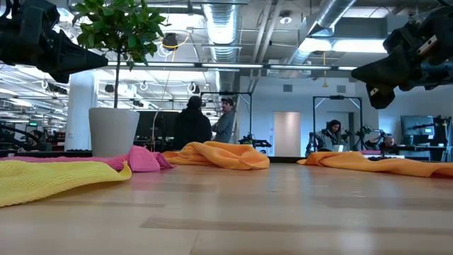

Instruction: Fold microfiber towels

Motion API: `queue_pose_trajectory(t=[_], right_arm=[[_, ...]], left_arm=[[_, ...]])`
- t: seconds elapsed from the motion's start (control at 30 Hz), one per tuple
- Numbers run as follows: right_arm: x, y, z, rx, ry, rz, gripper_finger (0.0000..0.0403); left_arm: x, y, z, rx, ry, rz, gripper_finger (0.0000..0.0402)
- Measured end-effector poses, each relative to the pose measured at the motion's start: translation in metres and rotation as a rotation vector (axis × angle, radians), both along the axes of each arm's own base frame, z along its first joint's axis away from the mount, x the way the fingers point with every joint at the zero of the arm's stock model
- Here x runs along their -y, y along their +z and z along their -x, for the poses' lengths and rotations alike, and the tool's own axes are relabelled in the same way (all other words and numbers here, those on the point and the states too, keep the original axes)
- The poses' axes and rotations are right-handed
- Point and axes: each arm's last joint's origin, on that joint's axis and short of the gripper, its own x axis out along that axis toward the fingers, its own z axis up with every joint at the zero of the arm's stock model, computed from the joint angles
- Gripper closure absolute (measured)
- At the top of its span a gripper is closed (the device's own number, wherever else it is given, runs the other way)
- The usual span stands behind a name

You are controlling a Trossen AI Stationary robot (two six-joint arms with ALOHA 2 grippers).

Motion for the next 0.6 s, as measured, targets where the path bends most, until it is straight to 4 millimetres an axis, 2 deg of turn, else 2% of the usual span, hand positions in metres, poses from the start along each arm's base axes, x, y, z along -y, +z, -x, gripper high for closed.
queue_pose_trajectory(t=[0.6], right_arm=[[0.0000,-0.0001,0.0000,-0.001,0.000,0.000,0.0370]], left_arm=[[0.0001,0.0005,-0.0001,0.002,0.000,-0.009,0.0401]])
